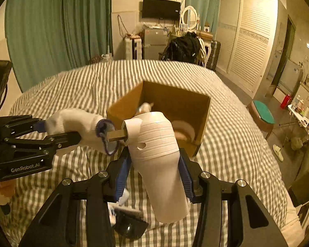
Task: Organize objects
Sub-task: 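Grasp the white sock with the left gripper while the right gripper grasps the white cup, then lower sock and white cup into the box and open both grippers, then move both grippers back to the tissue pack and black cup, then grasp the Vinda tissue pack with the left gripper while the right gripper grasps the black cup, then carry tissue pack and black cup into the box and release them, then move both grippers back toward the earbud case and toothpaste tube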
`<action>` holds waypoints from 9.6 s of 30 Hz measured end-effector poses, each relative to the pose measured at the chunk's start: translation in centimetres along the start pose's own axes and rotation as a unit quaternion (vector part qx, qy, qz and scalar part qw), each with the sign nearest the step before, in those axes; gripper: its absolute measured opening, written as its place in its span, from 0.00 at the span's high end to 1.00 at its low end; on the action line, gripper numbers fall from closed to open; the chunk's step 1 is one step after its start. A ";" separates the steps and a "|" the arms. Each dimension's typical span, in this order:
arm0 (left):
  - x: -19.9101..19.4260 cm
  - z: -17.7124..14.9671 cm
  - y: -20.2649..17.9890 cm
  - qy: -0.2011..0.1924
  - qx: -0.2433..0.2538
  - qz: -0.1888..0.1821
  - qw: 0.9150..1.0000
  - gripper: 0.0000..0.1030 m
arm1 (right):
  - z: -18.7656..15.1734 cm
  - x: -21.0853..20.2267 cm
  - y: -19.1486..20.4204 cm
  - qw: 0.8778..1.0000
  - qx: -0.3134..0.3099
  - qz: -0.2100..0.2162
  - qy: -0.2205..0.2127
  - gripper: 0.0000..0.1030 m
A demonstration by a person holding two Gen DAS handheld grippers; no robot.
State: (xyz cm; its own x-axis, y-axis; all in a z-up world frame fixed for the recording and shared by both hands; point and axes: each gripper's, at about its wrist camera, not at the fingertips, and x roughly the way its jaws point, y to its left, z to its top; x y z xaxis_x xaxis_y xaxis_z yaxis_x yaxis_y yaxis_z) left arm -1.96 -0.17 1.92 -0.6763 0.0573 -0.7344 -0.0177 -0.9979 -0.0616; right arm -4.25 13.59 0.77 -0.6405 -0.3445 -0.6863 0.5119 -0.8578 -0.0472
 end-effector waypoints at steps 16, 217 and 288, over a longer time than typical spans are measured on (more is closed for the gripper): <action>6.3 9.1 1.2 -0.005 0.015 0.003 1.000 0.55 | 10.4 4.1 -3.1 0.999 0.015 0.022 -0.031 0.56; 17.5 10.9 2.1 0.044 0.010 -0.043 0.998 0.52 | 8.9 16.4 -7.4 0.994 0.105 0.005 0.013 0.25; 8.1 -13.3 3.7 0.094 0.009 0.032 0.995 0.18 | -12.7 9.7 3.4 0.991 0.045 0.010 0.124 0.16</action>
State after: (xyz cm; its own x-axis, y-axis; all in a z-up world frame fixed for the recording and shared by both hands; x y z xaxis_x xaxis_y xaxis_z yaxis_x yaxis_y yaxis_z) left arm 2.27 -3.00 -13.22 -0.5267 -0.0038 -0.8500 0.0067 -1.0000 0.0003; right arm -1.42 12.16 -15.22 -0.4653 -0.2669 -0.8440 0.4627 -0.8861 0.0251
